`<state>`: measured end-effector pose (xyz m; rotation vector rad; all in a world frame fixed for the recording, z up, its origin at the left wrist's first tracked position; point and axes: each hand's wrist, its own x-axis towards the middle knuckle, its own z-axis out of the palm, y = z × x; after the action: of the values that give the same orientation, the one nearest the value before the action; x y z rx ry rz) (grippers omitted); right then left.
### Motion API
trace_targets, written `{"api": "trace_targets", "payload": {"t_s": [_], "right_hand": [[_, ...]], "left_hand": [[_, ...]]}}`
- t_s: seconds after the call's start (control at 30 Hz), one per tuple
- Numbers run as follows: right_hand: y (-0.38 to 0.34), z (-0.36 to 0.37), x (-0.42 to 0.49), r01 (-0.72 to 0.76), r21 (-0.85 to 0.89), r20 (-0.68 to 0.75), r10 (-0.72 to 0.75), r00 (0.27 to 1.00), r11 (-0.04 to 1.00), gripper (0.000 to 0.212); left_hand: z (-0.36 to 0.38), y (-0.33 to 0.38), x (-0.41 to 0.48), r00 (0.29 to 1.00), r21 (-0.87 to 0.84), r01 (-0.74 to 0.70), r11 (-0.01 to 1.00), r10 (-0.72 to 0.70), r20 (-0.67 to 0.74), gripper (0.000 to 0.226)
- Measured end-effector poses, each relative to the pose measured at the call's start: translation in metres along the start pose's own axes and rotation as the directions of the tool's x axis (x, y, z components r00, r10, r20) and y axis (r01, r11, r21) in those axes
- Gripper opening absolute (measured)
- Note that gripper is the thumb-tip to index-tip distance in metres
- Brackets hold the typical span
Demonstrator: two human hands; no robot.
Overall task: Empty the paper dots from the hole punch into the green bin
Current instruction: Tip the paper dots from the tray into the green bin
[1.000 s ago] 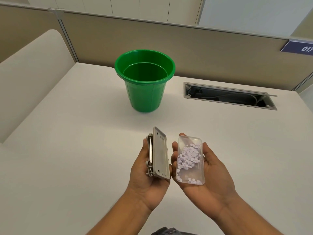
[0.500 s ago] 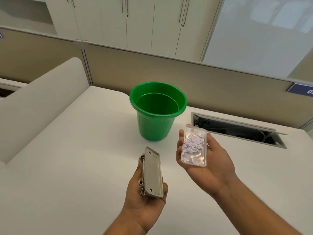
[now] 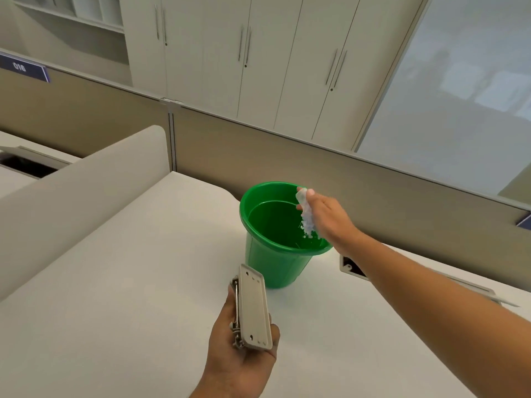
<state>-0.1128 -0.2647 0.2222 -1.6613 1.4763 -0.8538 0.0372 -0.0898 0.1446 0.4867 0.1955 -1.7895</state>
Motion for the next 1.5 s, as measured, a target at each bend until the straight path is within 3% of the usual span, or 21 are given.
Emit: {"api": "trace_targets", "payload": {"t_s": [0.07,0.17,0.33,0.43,0.57,0.7,0.8,0.87,0.9,0.97,1.03,1.17,1.27,1.4,1.5], "right_hand": [[0.005,0.004,0.014,0.178,-0.384,0.162,-0.124,0.979,0.906,0.051],[0.009,0.008,0.027,0.214,-0.527,0.25,-0.091,0.964,0.822,0.049],[0.013,0.008,0.033,0.08,-0.383,0.146,-0.025,0.989,0.92,0.057],[0.014,0.003,0.035,-0.084,-0.135,0.08,0.095,0.992,0.987,0.058],[0.01,-0.007,0.032,-0.244,0.176,0.056,0.238,0.97,0.954,0.052],[0.012,-0.009,0.031,-0.249,0.19,0.096,0.234,0.967,0.95,0.056],[0.008,-0.008,0.033,-0.145,0.195,0.062,0.136,0.989,0.97,0.057],[0.007,-0.005,0.036,-0.016,0.069,-0.029,0.018,0.999,0.997,0.061],[0.007,-0.004,0.037,0.055,-0.112,-0.036,-0.059,0.998,0.992,0.067],[0.009,0.0,0.037,0.16,-0.492,0.054,-0.154,0.987,0.856,0.078],[0.014,0.002,0.037,0.168,-0.555,0.08,-0.149,0.986,0.815,0.083],[0.019,0.002,0.04,0.132,-0.495,0.048,-0.125,0.991,0.859,0.081],[0.022,-0.002,0.041,0.059,-0.327,-0.046,-0.078,0.996,0.943,0.069],[0.02,-0.011,0.033,-0.004,0.125,-0.204,0.03,0.978,0.992,0.047],[0.008,-0.021,0.018,0.002,0.57,-0.192,0.13,0.973,0.822,0.039]], "left_hand": [[-0.002,0.001,0.003,1.0,-0.001,-0.001,1.0,0.001,0.001,0.035],[-0.006,0.001,0.005,1.0,-0.004,-0.008,1.0,0.008,-0.012,0.037],[-0.013,0.002,0.006,0.999,-0.003,-0.023,1.0,0.023,-0.025,0.039],[-0.015,0.002,0.005,0.999,-0.017,-0.023,1.0,0.023,-0.032,0.039],[-0.015,0.001,0.005,1.0,-0.03,-0.012,0.999,0.012,-0.027,0.036],[-0.014,-0.002,0.005,1.0,-0.046,0.003,0.999,-0.005,-0.026,0.036],[-0.016,-0.003,0.005,0.999,-0.062,0.009,0.998,-0.011,-0.034,0.034],[-0.018,-0.002,0.006,0.999,-0.064,0.011,0.998,-0.014,-0.044,0.034],[-0.018,-0.002,0.006,0.999,-0.064,0.01,0.998,-0.013,-0.051,0.036],[-0.019,-0.002,0.006,0.998,-0.052,0.011,0.999,-0.014,-0.058,0.041],[-0.02,-0.002,0.007,0.998,-0.041,0.013,0.999,-0.015,-0.064,0.045],[-0.024,-0.002,0.009,0.997,-0.037,0.005,0.999,-0.008,-0.076,0.046],[-0.022,-0.002,0.01,0.996,-0.015,-0.014,1.0,0.013,-0.092,0.041],[-0.02,-0.005,0.007,0.995,0.0,-0.011,1.0,0.011,-0.104,0.034],[-0.019,-0.009,0.005,0.995,0.024,0.0,1.0,0.003,-0.102,0.033]]}}
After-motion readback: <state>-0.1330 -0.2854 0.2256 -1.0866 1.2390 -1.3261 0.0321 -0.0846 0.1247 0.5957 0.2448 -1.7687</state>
